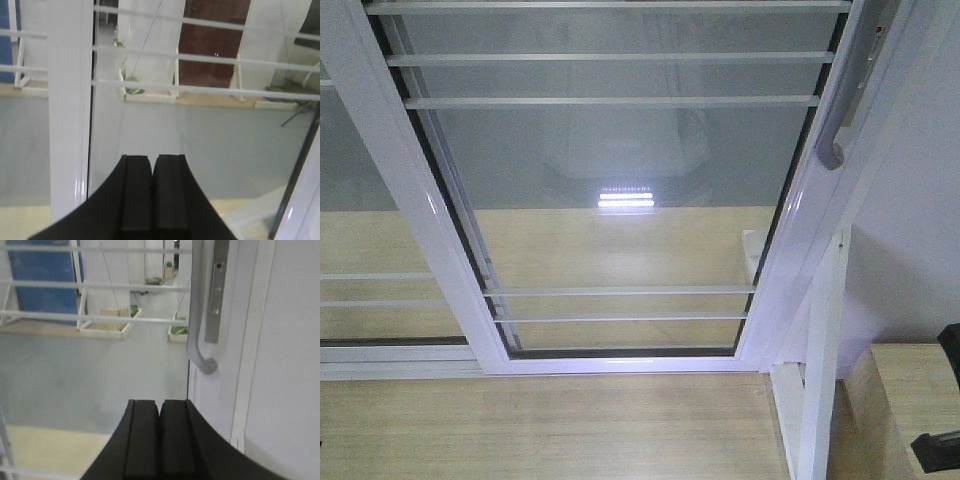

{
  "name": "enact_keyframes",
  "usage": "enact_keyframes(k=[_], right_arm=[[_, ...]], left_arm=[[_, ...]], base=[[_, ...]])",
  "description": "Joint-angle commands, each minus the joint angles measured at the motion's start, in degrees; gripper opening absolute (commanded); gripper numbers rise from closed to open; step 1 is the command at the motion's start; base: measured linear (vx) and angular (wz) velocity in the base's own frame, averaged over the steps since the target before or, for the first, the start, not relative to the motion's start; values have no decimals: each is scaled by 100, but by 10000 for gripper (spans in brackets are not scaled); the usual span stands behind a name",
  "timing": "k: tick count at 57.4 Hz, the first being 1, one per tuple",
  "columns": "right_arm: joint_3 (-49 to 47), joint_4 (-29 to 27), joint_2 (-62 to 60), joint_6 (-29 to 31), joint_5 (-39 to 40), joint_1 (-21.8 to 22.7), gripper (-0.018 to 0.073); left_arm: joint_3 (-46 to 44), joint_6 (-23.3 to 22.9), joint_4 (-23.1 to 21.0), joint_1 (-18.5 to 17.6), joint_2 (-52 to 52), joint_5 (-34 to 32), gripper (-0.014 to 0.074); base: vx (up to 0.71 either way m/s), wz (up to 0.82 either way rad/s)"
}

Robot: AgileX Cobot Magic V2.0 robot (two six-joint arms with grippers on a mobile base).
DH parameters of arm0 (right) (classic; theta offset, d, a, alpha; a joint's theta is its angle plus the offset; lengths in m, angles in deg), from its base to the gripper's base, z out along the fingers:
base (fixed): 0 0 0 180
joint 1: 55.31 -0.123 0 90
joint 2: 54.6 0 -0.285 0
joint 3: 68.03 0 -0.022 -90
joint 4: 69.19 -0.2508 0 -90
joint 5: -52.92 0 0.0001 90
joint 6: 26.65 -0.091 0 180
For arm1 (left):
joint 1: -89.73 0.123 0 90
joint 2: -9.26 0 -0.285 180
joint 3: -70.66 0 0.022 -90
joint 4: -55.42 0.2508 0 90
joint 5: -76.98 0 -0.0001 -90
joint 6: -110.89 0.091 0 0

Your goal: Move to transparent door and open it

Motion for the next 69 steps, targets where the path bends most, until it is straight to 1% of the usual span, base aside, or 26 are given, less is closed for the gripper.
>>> enact_keyframes(k=[1,4,8,11,13,15,17,19,24,27,31,36,41,44,50,54,60,64,69], right_arm=[[3,-282,55,3,1252,41,-4],[-8,-479,55,3,1652,41,-4],[-8,-665,55,3,2312,41,-4],[-8,-723,55,9,2800,41,-4],[-29,-723,55,16,3105,41,-4],[-91,-723,55,30,3198,41,-4],[-207,-723,60,62,3164,41,-4],[-364,-717,79,71,3019,41,-4],[-966,-695,270,141,2490,41,-4],[-1398,-667,489,363,2102,41,-4],[-2109,-659,931,739,1698,41,-4],[-3062,-676,1645,1071,1180,41,-4],[-4033,-697,2482,1082,441,41,-4],[-4703,-697,3114,1082,-47,41,-4],[-5502,-697,4007,1082,-715,41,-4],[-5866,-712,4555,1074,-800,41,-4],[-6041,-721,5023,1062,-752,41,-4],[-6040,-721,5230,1062,-633,41,-4],[-6034,-721,5370,1057,-670,41,-4]], left_arm=[[-109,115,7,9,67,-1007,3],[-109,265,27,9,67,-1399,3],[-109,248,-50,9,67,-1903,3],[-130,95,-123,9,67,-2330,3],[-174,-102,-264,9,67,-2570,3],[-233,-302,-378,4,67,-2755,3],[-321,-434,-443,4,67,-2783,3],[-441,-440,-453,4,67,-2694,3],[-898,-301,-431,4,52,-2086,3],[-1246,-104,-431,4,-66,-1694,3],[-1665,67,-439,4,-350,-1409,3],[-2290,107,-439,4,-985,-1220,3],[-3007,107,-439,4,-1828,-1042,3],[-3586,107,-439,4,-2525,-839,3],[-4403,107,-439,4,-3572,-597,3],[-4885,84,-446,4,-4244,-582,3],[-5279,48,-491,4,-4825,-593,3],[-5350,48,-491,4,-5075,-659,3],[-5350,48,-491,4,-5228,-726,3]], base=[[0,0],[0,0],[0,0],[0,0],[0,0],[0,0],[0,0],[0,0],[0,0],[0,0],[0,0],[0,0],[0,0],[0,0],[0,0],[0,0],[0,0],[0,0],[0,0]])
